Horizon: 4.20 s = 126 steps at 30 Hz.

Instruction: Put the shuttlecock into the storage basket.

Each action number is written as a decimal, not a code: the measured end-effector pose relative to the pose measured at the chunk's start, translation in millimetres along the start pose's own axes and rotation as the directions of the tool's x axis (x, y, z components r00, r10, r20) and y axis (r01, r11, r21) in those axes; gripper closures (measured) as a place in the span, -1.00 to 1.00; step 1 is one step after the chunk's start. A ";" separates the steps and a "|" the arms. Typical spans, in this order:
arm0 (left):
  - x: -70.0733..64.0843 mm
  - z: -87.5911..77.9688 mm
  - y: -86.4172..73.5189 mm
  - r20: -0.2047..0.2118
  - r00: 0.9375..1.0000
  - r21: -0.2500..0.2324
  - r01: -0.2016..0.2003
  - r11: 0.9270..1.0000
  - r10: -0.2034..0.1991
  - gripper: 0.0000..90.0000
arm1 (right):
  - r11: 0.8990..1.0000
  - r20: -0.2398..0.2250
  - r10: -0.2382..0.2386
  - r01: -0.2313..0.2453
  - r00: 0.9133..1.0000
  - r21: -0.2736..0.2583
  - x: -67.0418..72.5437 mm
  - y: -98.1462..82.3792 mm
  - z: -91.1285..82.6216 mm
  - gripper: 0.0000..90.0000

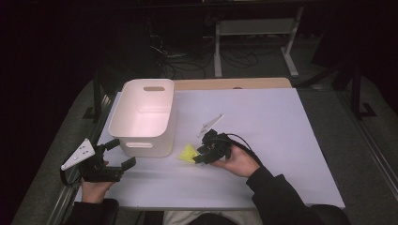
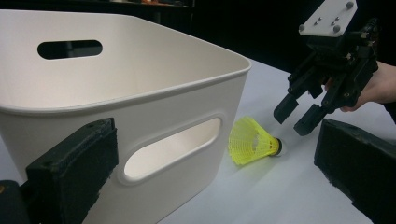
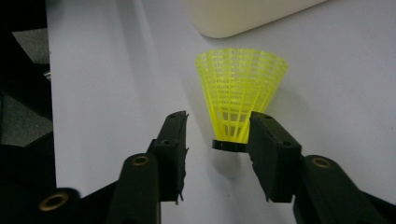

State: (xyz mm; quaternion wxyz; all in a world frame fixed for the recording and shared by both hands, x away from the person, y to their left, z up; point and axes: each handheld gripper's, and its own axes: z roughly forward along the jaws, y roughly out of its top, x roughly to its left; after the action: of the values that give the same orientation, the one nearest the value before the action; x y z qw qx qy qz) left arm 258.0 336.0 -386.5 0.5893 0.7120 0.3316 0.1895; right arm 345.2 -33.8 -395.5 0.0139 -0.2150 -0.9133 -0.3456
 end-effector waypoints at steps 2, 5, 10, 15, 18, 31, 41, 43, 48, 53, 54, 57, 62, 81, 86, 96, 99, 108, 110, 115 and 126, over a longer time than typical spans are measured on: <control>0.1 -0.1 0.0 0.000 1.000 0.001 0.000 1.000 0.000 -1.00 | 1.000 0.006 0.003 -0.003 1.000 0.010 -0.2 1.2 -1.8 0.03; -0.1 0.1 0.0 0.001 1.000 0.001 0.000 1.000 0.000 -1.00 | 1.000 0.015 0.005 -0.006 1.000 0.025 -1.3 3.2 -4.7 -0.15; -0.1 0.2 0.0 0.000 1.000 0.001 0.001 1.000 -0.001 -1.00 | 0.998 0.028 0.014 -0.015 1.000 0.057 -2.5 6.5 -6.5 -0.44; 0.0 0.1 0.0 0.001 1.000 0.001 0.000 1.000 0.000 -1.00 | 0.996 0.024 0.008 -0.010 1.000 0.085 -4.2 9.5 -3.5 -0.74; 0.0 0.2 0.0 0.001 1.000 0.001 0.000 1.000 0.000 -1.00 | 0.995 0.035 0.006 -0.009 0.999 0.103 -4.6 10.7 -0.7 -0.92; -0.1 0.2 0.0 0.003 1.000 0.001 -0.001 1.000 0.001 -1.00 | 0.990 0.034 0.002 -0.007 0.999 0.138 -5.3 11.4 9.6 -1.00; -0.1 0.2 0.0 0.004 1.000 0.000 0.000 1.000 0.000 -1.00 | 0.987 0.036 -0.003 -0.003 0.999 0.158 -5.5 10.3 17.9 -1.00; -0.1 0.1 0.0 0.004 1.000 0.000 0.000 1.000 0.000 -1.00 | 0.987 0.035 -0.003 -0.003 0.999 0.159 -5.6 9.8 19.6 -1.00; -0.1 0.1 0.0 0.005 1.000 0.000 0.000 1.000 0.000 -1.00 | 0.986 0.029 -0.002 -0.003 1.000 0.167 -5.3 8.0 23.5 -1.00; -0.1 0.1 0.0 0.005 1.000 -0.001 0.000 1.000 0.000 -1.00 | 0.984 0.031 -0.007 0.001 1.000 0.179 -5.1 6.6 27.6 -1.00; -0.1 0.1 0.0 0.005 1.000 0.000 0.000 1.000 0.000 -1.00 | 0.984 0.030 -0.006 0.000 1.000 0.180 -5.0 6.3 28.4 -1.00; 0.0 -0.1 0.0 0.005 1.000 0.000 0.000 1.000 0.000 -1.00 | 0.983 0.031 -0.009 0.003 0.999 0.185 -4.7 5.5 30.7 -1.00; -0.1 -0.1 0.0 0.006 1.000 0.000 0.000 1.000 0.000 -1.00 | 0.981 0.030 -0.008 0.002 1.000 0.195 -4.3 3.9 33.4 -0.83; -0.1 0.1 -0.1 0.007 1.000 0.001 0.001 1.000 -0.001 -1.00 | 0.989 0.007 -0.013 0.012 1.000 0.146 -4.8 -0.6 34.3 -0.19; -0.2 0.2 -0.1 0.006 1.000 0.001 0.001 1.000 -0.001 -1.00 | 0.990 0.010 -0.005 0.003 1.000 0.142 -5.9 -3.3 34.8 -0.09; -0.1 0.2 -0.1 0.006 1.000 0.002 0.001 1.000 -0.001 -1.00 | 0.992 0.017 -0.001 -0.001 1.000 0.127 -6.7 -5.0 34.5 0.27; -0.1 0.2 -0.1 0.006 1.000 0.002 0.001 1.000 -0.001 -1.00 | 0.992 0.016 0.001 -0.003 1.000 0.130 -6.6 -5.0 34.7 0.34; -0.2 0.2 -0.1 0.006 1.000 0.002 0.001 1.000 -0.001 -1.00 | 0.991 0.011 0.007 -0.009 1.000 0.134 -7.2 -5.4 33.6 0.40; -0.2 0.2 -0.1 0.006 1.000 0.001 0.001 1.000 -0.001 -1.00 | 0.991 0.010 0.007 -0.008 1.000 0.134 -7.1 -5.4 33.7 0.40; -0.1 0.2 -0.1 0.006 1.000 0.003 0.000 1.000 0.000 -1.00 | 0.991 0.005 0.007 -0.008 1.000 0.131 -6.4 -5.1 31.9 0.40; -0.1 0.4 -0.1 0.006 1.000 0.003 0.000 1.000 0.000 -1.00 | 0.995 0.008 0.018 -0.019 1.000 0.098 -11.0 -3.4 16.7 0.40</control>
State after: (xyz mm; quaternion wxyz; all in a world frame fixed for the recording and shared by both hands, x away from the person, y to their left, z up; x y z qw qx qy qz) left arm 258.1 335.7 -386.7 0.5892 0.7134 0.3302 0.1867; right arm 356.0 -29.6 -412.2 0.0246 -0.2236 -0.9273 -0.2992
